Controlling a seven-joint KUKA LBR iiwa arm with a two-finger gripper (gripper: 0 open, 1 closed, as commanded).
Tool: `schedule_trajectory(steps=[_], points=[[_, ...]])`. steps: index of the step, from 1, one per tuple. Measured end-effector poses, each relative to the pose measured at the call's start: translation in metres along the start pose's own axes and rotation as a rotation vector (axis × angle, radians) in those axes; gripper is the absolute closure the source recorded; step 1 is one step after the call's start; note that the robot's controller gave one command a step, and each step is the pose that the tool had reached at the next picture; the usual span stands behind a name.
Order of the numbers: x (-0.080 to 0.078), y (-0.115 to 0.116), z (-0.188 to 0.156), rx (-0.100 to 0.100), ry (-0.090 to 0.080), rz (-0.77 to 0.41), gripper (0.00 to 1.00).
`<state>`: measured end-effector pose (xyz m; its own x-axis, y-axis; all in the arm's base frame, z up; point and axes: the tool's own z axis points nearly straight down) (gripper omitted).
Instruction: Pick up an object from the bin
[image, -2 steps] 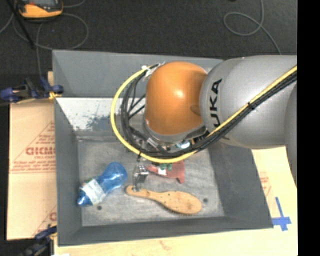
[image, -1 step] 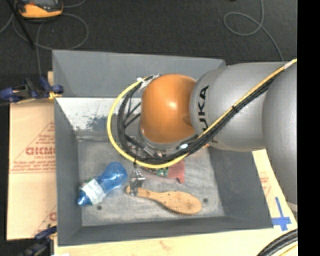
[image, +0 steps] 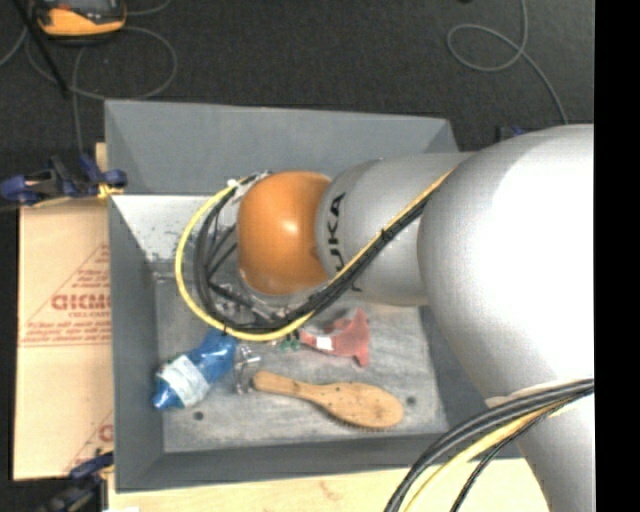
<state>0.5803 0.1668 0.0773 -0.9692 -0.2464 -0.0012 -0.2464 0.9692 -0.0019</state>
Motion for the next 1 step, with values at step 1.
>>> schedule_trajectory(steps=[1], points=[[0.0000, 0.0000, 0.0000, 0.000, 0.000, 0.001, 1.00]])
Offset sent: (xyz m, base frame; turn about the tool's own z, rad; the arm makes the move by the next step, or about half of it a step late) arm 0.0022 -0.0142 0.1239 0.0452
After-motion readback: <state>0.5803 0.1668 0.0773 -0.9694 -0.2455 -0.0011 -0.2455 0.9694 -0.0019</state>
